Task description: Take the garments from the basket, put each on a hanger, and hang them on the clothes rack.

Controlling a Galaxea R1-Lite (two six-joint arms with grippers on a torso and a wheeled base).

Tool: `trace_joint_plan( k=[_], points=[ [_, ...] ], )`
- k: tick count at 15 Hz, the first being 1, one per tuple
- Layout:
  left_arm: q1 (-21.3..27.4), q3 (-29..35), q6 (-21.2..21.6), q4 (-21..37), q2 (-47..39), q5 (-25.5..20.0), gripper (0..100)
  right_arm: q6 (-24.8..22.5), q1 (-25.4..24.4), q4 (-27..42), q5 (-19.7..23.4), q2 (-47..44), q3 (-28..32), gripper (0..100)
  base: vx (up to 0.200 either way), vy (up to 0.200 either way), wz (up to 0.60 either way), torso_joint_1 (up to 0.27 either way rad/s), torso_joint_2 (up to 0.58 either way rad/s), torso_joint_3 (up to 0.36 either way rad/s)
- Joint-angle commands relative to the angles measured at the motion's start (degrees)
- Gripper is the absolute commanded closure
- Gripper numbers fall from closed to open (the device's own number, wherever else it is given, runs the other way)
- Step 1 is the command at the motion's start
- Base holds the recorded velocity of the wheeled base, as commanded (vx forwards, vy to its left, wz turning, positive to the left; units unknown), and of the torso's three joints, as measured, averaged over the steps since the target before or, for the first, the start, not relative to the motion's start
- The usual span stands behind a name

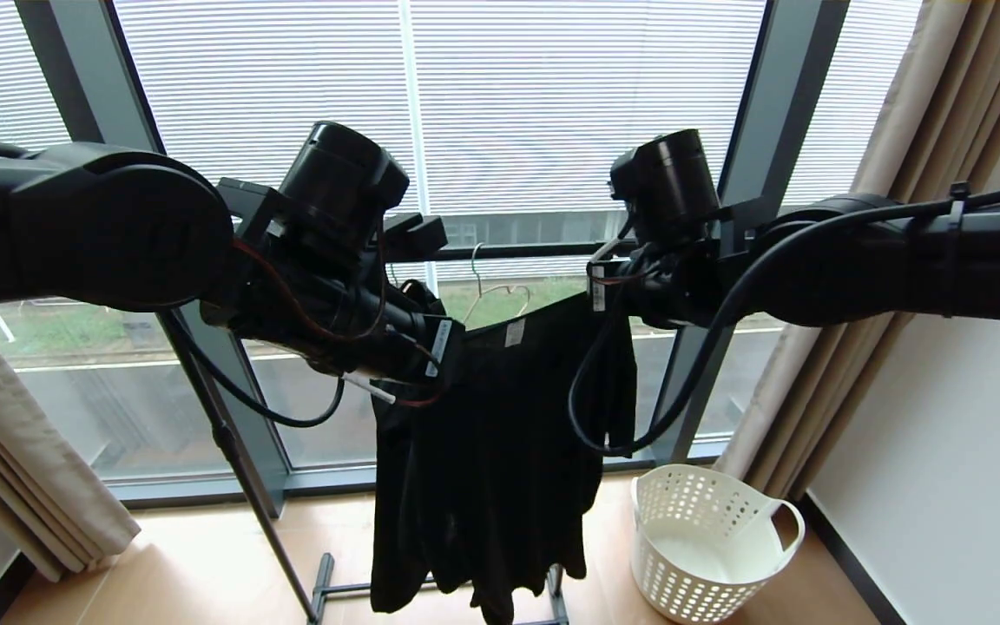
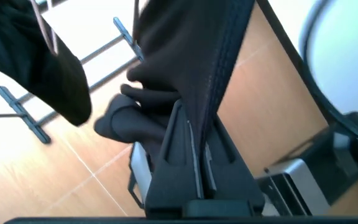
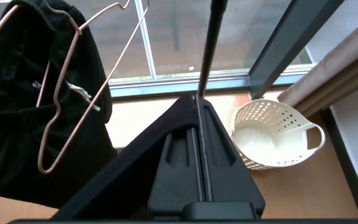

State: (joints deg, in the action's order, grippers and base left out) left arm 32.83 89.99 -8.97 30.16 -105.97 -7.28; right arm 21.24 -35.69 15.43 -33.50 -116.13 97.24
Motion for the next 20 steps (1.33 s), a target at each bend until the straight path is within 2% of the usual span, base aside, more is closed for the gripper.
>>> trace_joint_plan(
  k=[1,3,4,5,8,19,20],
  points=[
    [-1.72,0.36,0.8,-2.56,-3.63,0.16,100,0.03,-0.08,-0.14,-0.07,7.41,-8.47,100,0.0,0.0,0.0,0.0,0.0,0.0],
    [-2.07,0.45,0.97,-6.25,-5.91,0.25,100,0.39,-0.34,-0.23,-0.07,11.45,-15.77,100,0.0,0.0,0.0,0.0,0.0,0.0],
    [-2.07,0.45,0.97,-6.25,-5.91,0.25,100,0.39,-0.34,-0.23,-0.07,11.45,-15.77,100,0.0,0.0,0.0,0.0,0.0,0.0],
    [-1.98,2.47,0.89,-7.22,-7.23,0.33,100,1.18,-1.48,-0.32,0.19,14.53,-20.78,100,0.0,0.0,0.0,0.0,0.0,0.0],
    [-1.89,2.82,0.71,-7.22,-6.97,0.42,100,0.3,-2.8,-0.93,0.1,14.79,-22.19,100,0.0,0.0,0.0,0.0,0.0,0.0],
    [-1.54,1.5,0.89,-7.22,-5.56,2.09,100,0.21,-2.71,-0.93,0.01,15.4,-22.63,100,0.0,0.0,0.0,0.0,0.0,0.0],
    [-1.54,1.15,0.97,-7.13,-5.21,2.09,0,0.21,-2.71,-0.93,0.01,15.4,-22.54,100,0.0,0.0,0.0,0.0,0.0,0.0]
  ],
)
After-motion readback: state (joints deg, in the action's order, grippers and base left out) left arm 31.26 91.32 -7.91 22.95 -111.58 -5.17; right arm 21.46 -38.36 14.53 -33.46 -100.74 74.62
